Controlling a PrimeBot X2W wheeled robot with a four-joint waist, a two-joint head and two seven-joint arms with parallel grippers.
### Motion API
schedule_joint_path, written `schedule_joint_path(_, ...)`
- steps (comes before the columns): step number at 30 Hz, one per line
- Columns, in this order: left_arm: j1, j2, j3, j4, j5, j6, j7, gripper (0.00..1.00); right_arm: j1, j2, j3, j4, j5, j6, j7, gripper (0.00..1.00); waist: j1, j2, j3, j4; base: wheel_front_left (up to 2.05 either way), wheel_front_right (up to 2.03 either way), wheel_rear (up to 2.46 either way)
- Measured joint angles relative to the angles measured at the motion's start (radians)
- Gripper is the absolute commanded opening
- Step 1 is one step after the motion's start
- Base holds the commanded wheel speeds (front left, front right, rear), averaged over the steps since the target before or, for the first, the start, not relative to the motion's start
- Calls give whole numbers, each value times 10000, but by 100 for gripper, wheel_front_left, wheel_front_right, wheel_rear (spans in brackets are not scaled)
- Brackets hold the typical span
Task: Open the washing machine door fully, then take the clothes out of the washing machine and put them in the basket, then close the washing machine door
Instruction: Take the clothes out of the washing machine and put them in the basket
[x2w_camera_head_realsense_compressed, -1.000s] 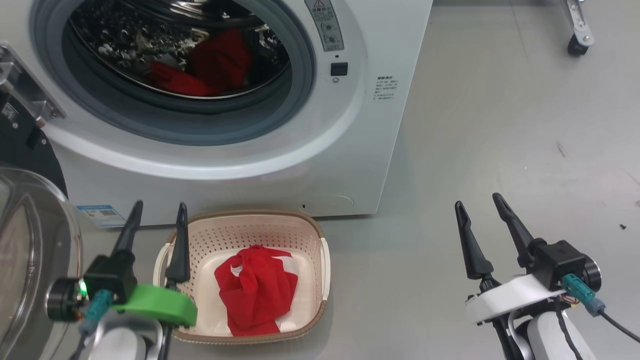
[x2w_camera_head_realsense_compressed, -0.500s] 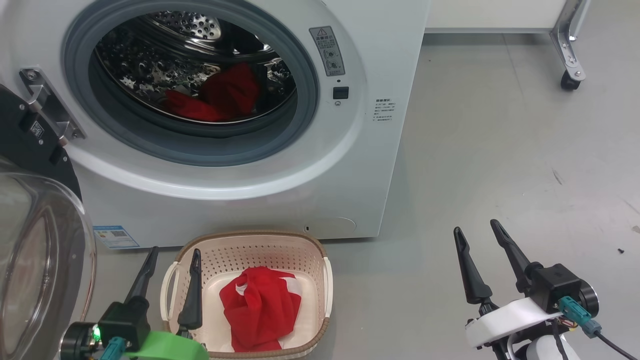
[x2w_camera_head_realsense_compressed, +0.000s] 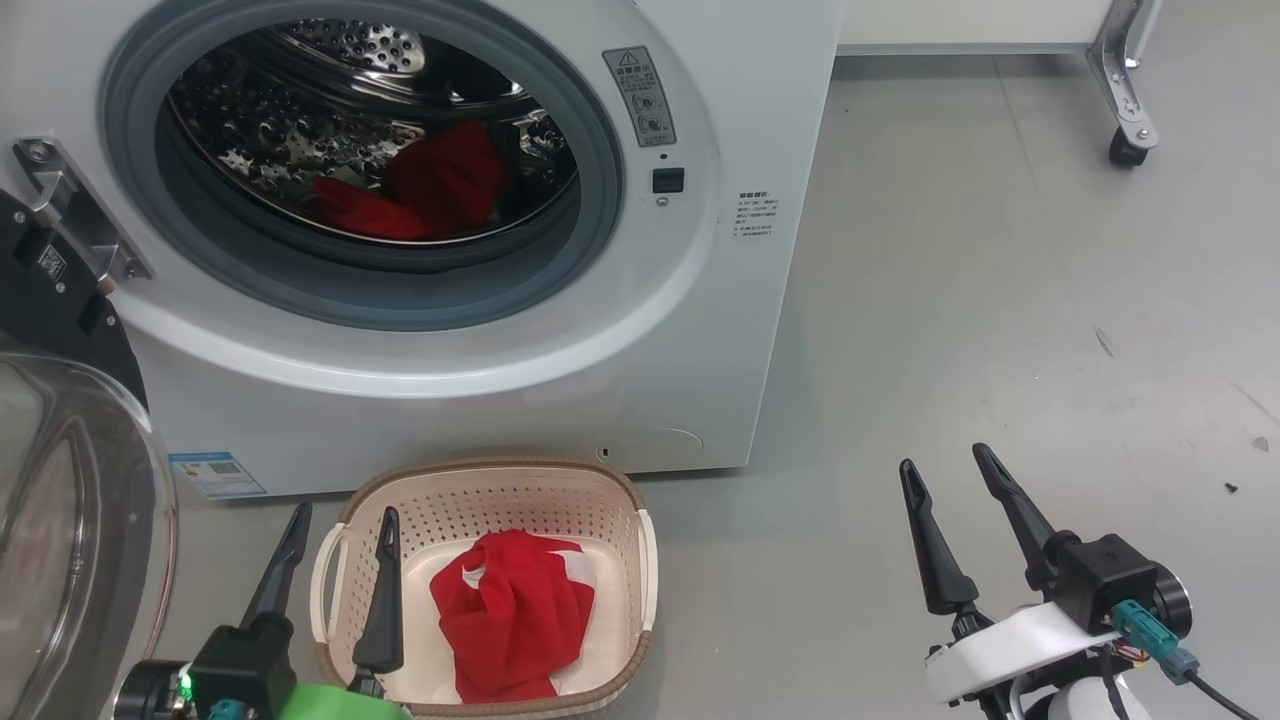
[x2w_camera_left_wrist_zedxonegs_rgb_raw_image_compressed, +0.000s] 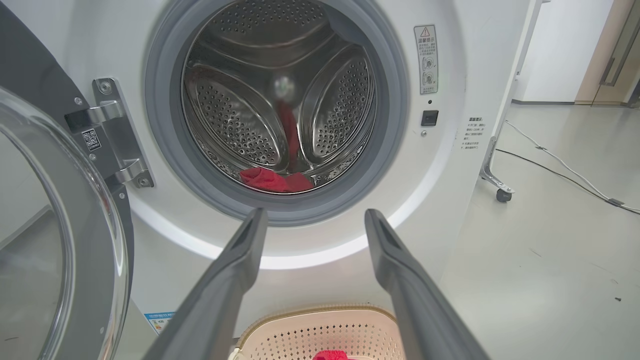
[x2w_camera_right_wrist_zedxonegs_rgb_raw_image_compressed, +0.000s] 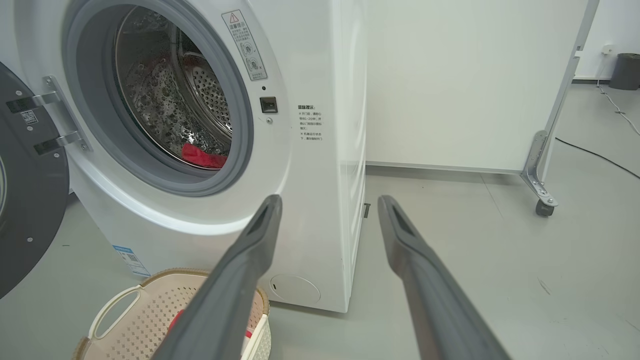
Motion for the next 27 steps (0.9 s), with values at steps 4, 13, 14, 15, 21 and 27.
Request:
schedule_joint_path(4, 138, 0, -2, -184, 0, 2, 73, 100, 3, 0, 0, -25, 0, 0, 0, 100, 0, 0, 30, -19, 0, 0, 0)
schedule_joint_path(13, 258, 2, -4, -424, 0, 33, 167, 100, 3, 0, 0, -56, 0, 0, 0, 100, 0, 0, 56, -36, 0, 0, 0)
schedule_joint_path(14, 296, 2, -12, -451, 0, 50, 167, 100, 3, 0, 0, -59, 0, 0, 0, 100, 0, 0, 55, -37, 0, 0, 0)
schedule_joint_path(15, 314, 2, -19, -470, 0, 69, 174, 100, 3, 2, 0, -65, 0, 0, 0, 100, 0, 0, 55, -37, 0, 0, 0)
schedule_joint_path(21, 316, 0, -59, -546, 0, 88, 253, 100, 3, 2, 8, -146, -2, 2, 0, 100, 0, 0, 101, -41, 0, 0, 0)
schedule_joint_path(27, 280, 2, -228, -531, 79, 90, 531, 100, 2, 2, 33, -284, -4, 2, 0, 100, 0, 0, 306, -58, 0, 0, 0)
